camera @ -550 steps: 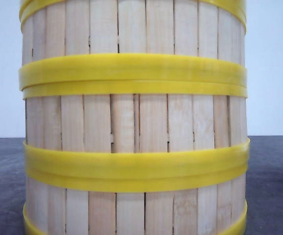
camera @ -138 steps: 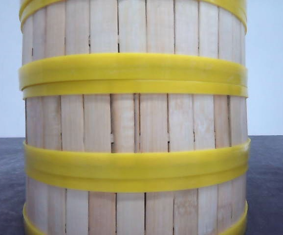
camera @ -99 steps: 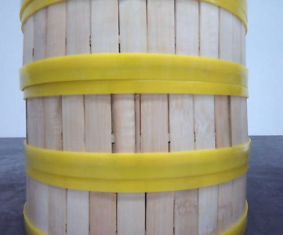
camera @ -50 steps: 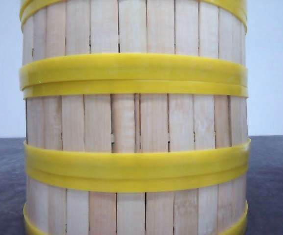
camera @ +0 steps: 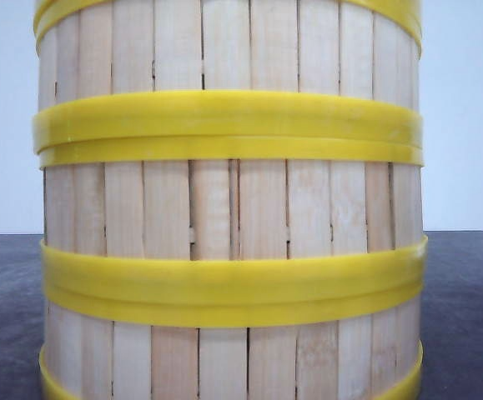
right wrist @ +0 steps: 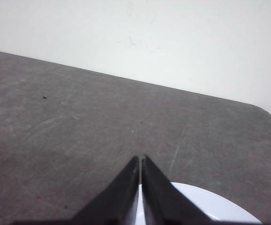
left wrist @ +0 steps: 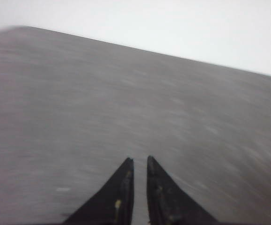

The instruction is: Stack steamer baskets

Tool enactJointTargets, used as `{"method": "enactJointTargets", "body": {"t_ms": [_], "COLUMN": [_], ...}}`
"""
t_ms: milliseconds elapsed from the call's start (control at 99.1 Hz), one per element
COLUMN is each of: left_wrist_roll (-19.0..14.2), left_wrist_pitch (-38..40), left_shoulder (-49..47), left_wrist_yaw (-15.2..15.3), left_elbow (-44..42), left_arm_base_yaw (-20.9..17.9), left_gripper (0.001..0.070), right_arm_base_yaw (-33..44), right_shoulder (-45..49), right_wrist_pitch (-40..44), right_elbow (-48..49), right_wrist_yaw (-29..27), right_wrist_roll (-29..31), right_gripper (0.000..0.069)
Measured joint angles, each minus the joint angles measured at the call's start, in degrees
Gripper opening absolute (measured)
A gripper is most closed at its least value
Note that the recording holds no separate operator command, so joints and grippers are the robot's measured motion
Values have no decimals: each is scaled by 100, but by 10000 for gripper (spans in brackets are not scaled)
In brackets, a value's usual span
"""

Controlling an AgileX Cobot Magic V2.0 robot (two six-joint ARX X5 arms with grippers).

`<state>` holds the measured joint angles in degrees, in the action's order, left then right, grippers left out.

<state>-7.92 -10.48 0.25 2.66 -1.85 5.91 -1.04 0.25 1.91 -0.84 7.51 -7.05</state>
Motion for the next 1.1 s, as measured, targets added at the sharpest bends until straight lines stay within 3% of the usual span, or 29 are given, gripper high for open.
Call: {"method": "enactJointTargets", "body": {"t_ms": [50,222,1100], "left_wrist_roll": [170,387,411], "left_wrist_pitch": [-7,-7,-7], "left_shoulder": [0,0,0], "left_wrist_yaw": [-118,-103,-105], "left_elbow": [0,0,0], "left_arm_base_yaw": [2,0,0], "left_gripper": [25,25,25], "right_arm_base_yaw": [0,0,0], "right_shoulder": [0,0,0], "right_wrist_pitch": [-2,0,-2], "right_elbow": [0,0,0], "right_wrist_yaw": [0,0,2], "right_wrist_roll": [0,0,0], "right_gripper": [5,5,5]}}
